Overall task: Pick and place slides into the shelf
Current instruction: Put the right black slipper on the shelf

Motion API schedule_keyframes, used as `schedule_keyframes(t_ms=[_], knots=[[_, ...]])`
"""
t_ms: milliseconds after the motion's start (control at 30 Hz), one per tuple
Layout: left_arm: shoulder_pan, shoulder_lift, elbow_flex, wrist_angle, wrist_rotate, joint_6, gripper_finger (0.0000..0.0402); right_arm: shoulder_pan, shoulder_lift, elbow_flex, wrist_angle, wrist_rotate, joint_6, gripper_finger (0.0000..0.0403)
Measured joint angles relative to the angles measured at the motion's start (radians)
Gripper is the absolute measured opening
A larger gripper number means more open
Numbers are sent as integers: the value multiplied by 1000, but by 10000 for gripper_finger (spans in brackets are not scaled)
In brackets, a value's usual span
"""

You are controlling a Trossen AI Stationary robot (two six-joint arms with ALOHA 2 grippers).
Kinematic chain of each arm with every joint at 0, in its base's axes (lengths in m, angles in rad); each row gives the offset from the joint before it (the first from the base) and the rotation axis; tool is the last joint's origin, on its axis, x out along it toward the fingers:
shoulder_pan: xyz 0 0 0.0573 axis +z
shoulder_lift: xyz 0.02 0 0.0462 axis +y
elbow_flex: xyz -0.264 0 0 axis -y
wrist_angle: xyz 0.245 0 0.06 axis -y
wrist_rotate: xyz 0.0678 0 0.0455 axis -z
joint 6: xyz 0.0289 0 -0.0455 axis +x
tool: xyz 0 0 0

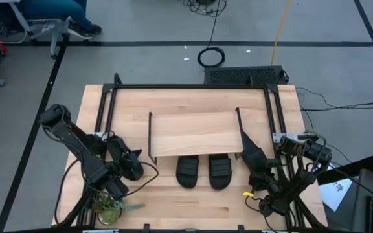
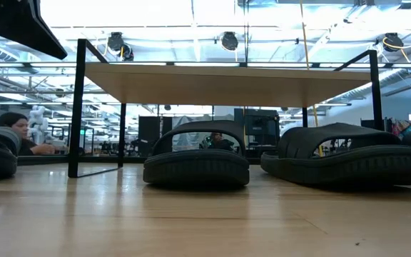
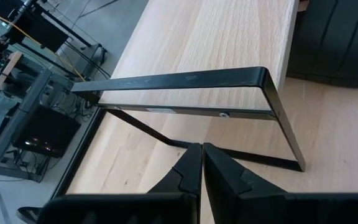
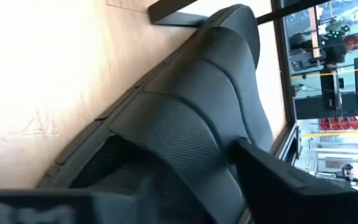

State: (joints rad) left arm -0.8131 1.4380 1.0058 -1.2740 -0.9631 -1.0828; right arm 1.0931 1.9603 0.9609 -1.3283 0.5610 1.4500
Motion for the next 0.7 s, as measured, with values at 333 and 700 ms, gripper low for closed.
schedule_keyframes(t_ms=[333,700], knots=[[-1,0,0,5,3,-17,21,-3,-28,14,-84,-48,130,11],[-22,0,0,21,4,-16,21,-56,-45,169,-238,-229,182,3]])
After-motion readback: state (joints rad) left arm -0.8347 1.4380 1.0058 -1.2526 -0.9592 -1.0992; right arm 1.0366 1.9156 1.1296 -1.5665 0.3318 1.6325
